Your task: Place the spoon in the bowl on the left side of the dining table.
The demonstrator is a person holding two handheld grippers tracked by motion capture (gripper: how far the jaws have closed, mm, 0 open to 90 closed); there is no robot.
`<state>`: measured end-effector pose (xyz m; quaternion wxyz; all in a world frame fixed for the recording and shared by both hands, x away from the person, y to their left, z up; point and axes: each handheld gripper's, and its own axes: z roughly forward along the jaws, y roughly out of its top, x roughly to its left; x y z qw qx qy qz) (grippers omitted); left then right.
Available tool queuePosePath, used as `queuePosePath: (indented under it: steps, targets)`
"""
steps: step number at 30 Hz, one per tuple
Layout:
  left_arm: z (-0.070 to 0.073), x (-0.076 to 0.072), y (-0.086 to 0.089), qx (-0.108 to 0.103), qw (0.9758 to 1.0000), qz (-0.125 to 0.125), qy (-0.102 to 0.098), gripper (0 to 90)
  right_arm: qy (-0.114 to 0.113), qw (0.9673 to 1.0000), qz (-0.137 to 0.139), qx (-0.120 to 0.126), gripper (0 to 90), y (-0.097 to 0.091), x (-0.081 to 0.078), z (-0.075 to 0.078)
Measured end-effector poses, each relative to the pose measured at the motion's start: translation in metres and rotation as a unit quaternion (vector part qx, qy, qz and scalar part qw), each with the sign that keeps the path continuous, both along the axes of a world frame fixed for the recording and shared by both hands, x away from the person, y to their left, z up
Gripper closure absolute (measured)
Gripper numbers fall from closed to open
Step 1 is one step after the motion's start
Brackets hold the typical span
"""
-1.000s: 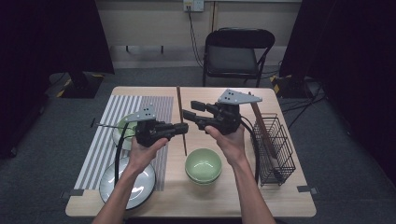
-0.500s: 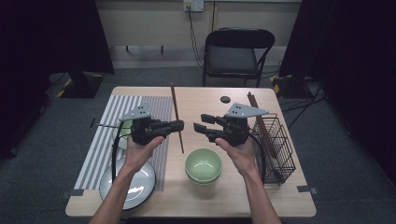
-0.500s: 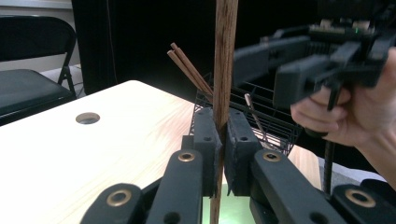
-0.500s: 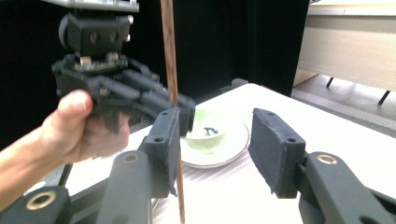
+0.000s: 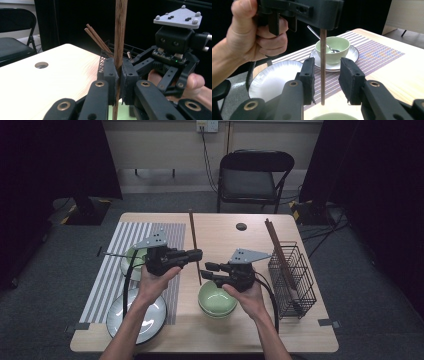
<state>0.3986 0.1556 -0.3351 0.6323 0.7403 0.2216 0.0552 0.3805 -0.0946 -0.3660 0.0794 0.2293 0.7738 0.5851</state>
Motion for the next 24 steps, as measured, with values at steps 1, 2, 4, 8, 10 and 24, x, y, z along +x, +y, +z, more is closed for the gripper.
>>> queuePosePath:
  steps: [1, 2, 4, 8, 10, 24]
  targets:
    - [0.0, 0.0, -0.001, 0.0, 1.0, -0.001, 0.0, 85.2, 0.0, 1.0, 0.003, 0.001, 66.4, 0.002, 0.001, 0.0]
    - [-0.001, 0.0, -0.002, -0.001, 1.0, -0.001, 0.001, 85.2, 0.0, 1.0, 0.003, 0.002, 66.7, 0.003, 0.001, 0.0]
    - [-0.001, 0.0, -0.004, -0.002, 1.0, -0.004, 0.003, 85.2, 0.0, 1.0, 0.005, 0.004, 68.7, 0.006, 0.002, 0.0]
    - [-0.001, 0.0, -0.006, -0.008, 0.9999, -0.006, 0.007, 85.2, -0.002, 1.0, 0.009, 0.003, 73.3, 0.011, 0.004, -0.001]
    - [0.0, -0.001, -0.006, -0.006, 1.0, -0.006, 0.005, 85.2, -0.004, 0.9999, 0.01, 0.001, 75.2, 0.013, 0.004, -0.001]
    - [0.011, -0.002, -0.015, -0.004, 0.9998, -0.02, -0.006, 85.0, -0.011, 0.9998, 0.013, 0.008, 85.5, 0.009, 0.002, -0.007]
